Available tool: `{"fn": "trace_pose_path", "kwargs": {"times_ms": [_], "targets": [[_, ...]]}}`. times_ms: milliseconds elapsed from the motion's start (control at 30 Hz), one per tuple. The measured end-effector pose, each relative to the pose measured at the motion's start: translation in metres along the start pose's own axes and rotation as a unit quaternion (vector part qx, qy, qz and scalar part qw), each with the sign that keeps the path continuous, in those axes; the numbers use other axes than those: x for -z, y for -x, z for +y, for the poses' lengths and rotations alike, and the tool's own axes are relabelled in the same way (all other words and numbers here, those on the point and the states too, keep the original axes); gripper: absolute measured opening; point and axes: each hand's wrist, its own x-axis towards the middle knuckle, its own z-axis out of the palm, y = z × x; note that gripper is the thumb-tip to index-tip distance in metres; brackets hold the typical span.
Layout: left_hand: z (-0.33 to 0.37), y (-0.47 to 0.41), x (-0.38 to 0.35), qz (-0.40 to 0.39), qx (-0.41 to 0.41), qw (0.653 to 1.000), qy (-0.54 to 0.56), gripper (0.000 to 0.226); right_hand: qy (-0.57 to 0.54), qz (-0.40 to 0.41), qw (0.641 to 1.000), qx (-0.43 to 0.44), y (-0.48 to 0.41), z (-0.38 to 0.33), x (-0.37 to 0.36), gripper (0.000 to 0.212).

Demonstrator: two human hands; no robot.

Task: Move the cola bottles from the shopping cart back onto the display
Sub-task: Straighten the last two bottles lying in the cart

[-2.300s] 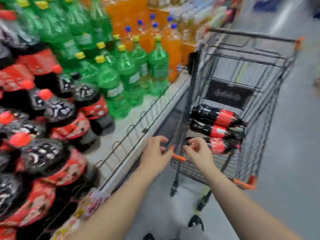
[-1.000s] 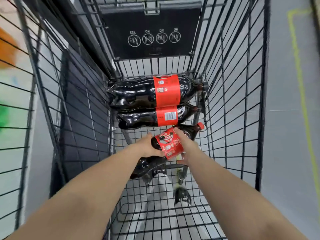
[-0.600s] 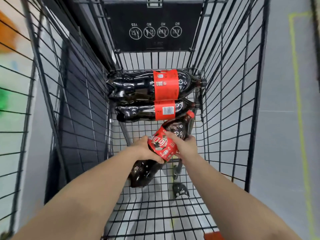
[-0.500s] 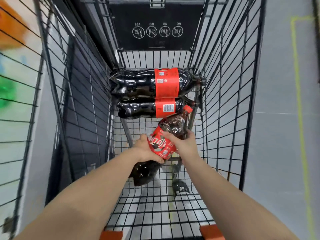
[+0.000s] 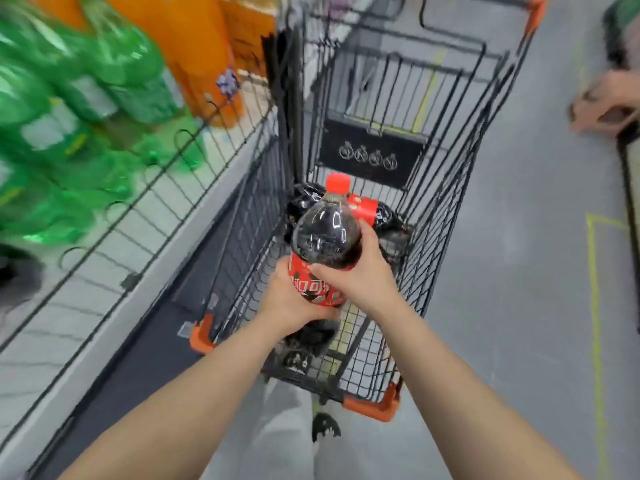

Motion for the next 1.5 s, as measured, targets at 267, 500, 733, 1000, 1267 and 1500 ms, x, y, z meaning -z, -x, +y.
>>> {"fn": "trace_pose_path", "kwargs": {"times_ms": [267, 500, 733, 1000, 1267, 1500], "targets": [[0.036, 0.096, 0.098, 0.166, -0.058, 0.984, 0.04, 0.106, 0.066, 0.017, 0.983, 0.172, 0.061, -0.125, -0.029, 0.111], [0.016, 0.161, 0.191, 0.304, -0.053, 0.945, 0.11, 0.098, 0.057, -0.06, 0.959, 0.273, 0.107, -0.211, -0.097, 0.107], [-0.014, 0.21, 0.301, 0.379, -0.076, 0.916, 0.11, 0.091, -0.005, -0.134, 0.926, 0.353, 0.136, -0.278, -0.185, 0.105], [-0.045, 0.237, 0.397, 0.338, -0.072, 0.936, 0.067, 0.08, -0.04, -0.172, 0.91, 0.377, 0.137, -0.309, -0.276, 0.107], [-0.066, 0.231, 0.435, 0.37, 0.008, 0.928, 0.048, 0.063, 0.015, -0.27, 0.891, 0.363, 0.098, -0.284, -0.341, 0.098], [-0.071, 0.207, 0.438, 0.403, 0.071, 0.912, -0.022, 0.058, 0.029, -0.406, 0.846, 0.344, 0.068, -0.253, -0.379, 0.102]]}}
